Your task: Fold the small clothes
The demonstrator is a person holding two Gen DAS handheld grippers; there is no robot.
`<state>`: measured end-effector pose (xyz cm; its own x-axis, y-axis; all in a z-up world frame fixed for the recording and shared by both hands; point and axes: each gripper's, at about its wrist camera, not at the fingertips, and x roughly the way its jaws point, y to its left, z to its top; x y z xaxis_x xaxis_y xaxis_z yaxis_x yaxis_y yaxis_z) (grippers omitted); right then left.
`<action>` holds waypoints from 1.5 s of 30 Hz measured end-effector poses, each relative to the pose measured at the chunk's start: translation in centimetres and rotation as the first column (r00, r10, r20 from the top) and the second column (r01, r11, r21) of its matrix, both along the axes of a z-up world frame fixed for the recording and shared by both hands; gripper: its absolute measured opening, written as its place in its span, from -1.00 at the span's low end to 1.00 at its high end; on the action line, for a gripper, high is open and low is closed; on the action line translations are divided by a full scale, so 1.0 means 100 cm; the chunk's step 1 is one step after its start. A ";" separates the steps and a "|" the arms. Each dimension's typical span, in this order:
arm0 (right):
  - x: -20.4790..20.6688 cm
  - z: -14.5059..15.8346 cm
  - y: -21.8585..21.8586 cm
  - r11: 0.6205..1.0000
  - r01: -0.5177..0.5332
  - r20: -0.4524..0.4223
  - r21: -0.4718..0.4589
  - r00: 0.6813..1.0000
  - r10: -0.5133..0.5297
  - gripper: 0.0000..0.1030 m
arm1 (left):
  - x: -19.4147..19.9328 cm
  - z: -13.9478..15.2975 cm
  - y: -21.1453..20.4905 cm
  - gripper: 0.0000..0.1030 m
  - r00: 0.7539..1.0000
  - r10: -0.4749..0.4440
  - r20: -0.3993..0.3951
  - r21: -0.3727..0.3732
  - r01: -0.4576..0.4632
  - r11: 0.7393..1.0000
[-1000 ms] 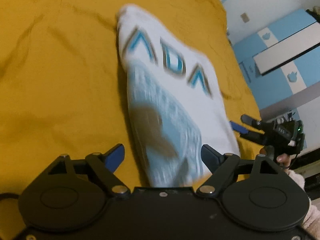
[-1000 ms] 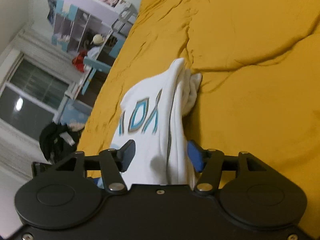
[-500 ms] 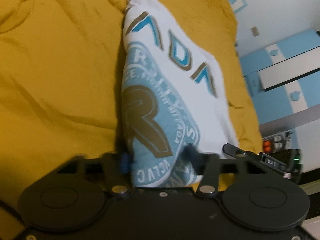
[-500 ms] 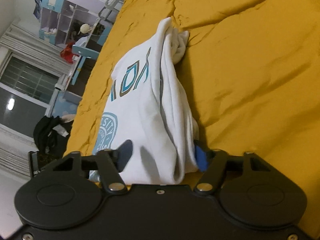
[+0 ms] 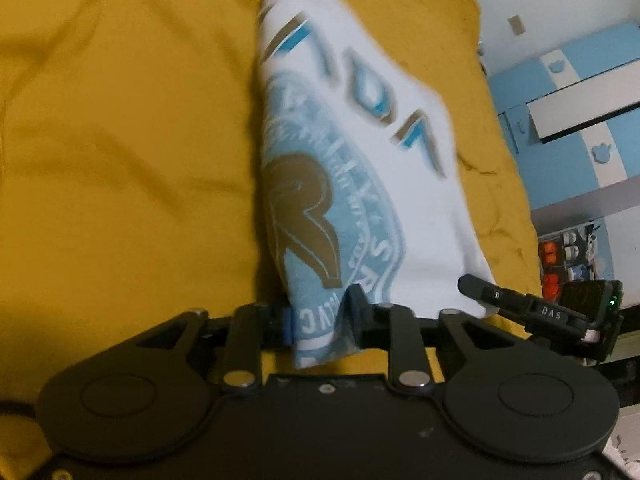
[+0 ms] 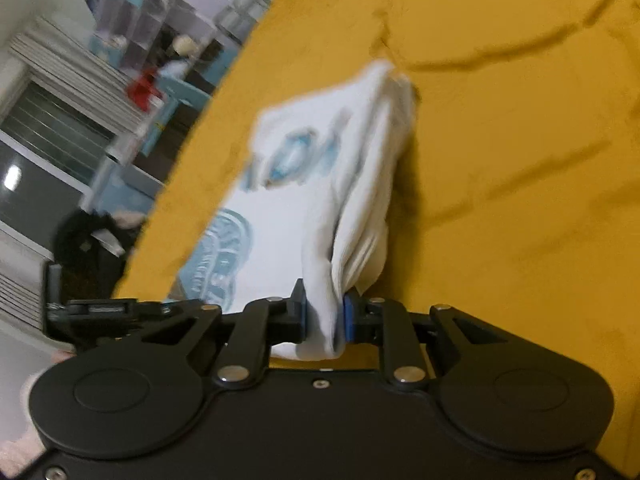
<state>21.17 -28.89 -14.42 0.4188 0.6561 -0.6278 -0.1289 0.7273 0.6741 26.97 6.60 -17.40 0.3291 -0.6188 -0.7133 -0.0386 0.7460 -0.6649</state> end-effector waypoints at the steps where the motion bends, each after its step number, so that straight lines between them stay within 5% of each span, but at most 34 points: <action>1: 0.000 -0.008 -0.004 1.000 0.012 -0.026 0.016 1.000 -0.011 -0.57 | -0.002 -0.004 0.004 -0.44 1.000 0.007 0.003 -0.029 -0.007 1.000; 4: 0.001 -0.012 -0.016 0.996 0.042 -0.048 0.076 0.998 -0.039 -0.42 | -0.002 0.002 0.015 -0.22 1.000 0.000 -0.001 -0.062 0.000 0.998; 6: 0.004 0.001 -0.019 0.999 0.041 -0.021 0.036 0.999 -0.040 -0.14 | 0.001 0.021 0.021 0.17 1.000 -0.009 0.030 -0.017 0.009 1.000; 8: 0.010 0.020 -0.017 1.000 0.030 0.052 -0.008 0.998 -0.030 -0.13 | 0.009 0.043 0.026 0.49 0.994 -0.019 0.105 0.044 0.015 0.999; 10: 0.026 0.038 -0.013 0.998 0.047 0.123 -0.039 0.991 -0.042 -0.04 | 0.025 0.058 0.031 0.56 0.985 -0.014 0.172 0.092 -0.002 0.996; 16: 0.097 0.060 0.020 0.975 0.146 0.315 -0.167 0.945 -0.088 0.01 | 0.107 0.064 0.034 0.56 0.947 0.089 0.308 0.141 -0.138 0.980; 20: 0.135 0.056 0.055 0.964 0.109 0.336 -0.242 0.941 -0.022 -0.26 | 0.154 0.052 0.023 0.56 0.927 0.129 0.352 0.159 -0.195 0.968; 25: 0.165 0.037 0.070 0.942 0.102 0.301 -0.319 0.954 -0.002 -0.31 | 0.198 0.020 0.024 0.56 0.944 0.207 0.256 0.154 -0.251 0.956; 29: 0.172 0.025 0.071 0.945 0.091 0.281 -0.315 0.960 0.002 -0.31 | 0.219 -0.005 0.030 0.50 0.950 0.258 0.174 0.007 -0.263 0.965; 30: 0.171 0.024 0.073 0.944 0.090 0.282 -0.316 0.959 0.003 -0.31 | 0.219 -0.005 0.028 0.39 0.950 0.258 0.177 -0.032 -0.256 0.966; 32: 0.170 0.024 0.073 0.944 0.088 0.285 -0.319 0.959 0.007 -0.31 | 0.223 -0.004 0.025 -0.77 0.951 0.236 0.199 -0.098 -0.220 0.971; 33: 0.168 0.025 0.072 0.944 0.090 0.286 -0.318 0.958 0.005 -0.31 | 0.224 0.000 0.023 -0.91 0.947 0.222 0.230 -0.107 -0.202 0.973; 37: 0.162 0.030 0.071 0.944 0.097 0.303 -0.315 0.953 0.003 -0.31 | 0.202 0.026 0.005 -0.94 0.857 0.103 0.506 0.035 -0.139 0.990; 39: 0.162 0.026 0.073 0.936 0.095 0.308 -0.339 0.951 0.015 -0.32 | 0.212 0.015 -0.001 -0.93 0.894 0.074 0.443 0.111 -0.136 0.984; 41: 0.164 0.018 0.073 0.932 0.092 0.296 -0.350 0.955 0.017 -0.34 | 0.222 -0.002 0.001 -0.63 0.926 0.097 0.365 0.149 -0.161 0.976; 45: 0.163 0.014 0.073 0.933 0.096 0.299 -0.347 0.954 0.013 -0.34 | 0.226 -0.003 0.009 -0.36 0.939 0.140 0.313 0.121 -0.186 0.975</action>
<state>37.47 -21.58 -13.07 0.6403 0.3916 -0.6608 -0.2442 0.9194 0.3082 49.58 7.55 -17.74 0.6297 -0.4347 -0.6438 0.0172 0.8364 -0.5479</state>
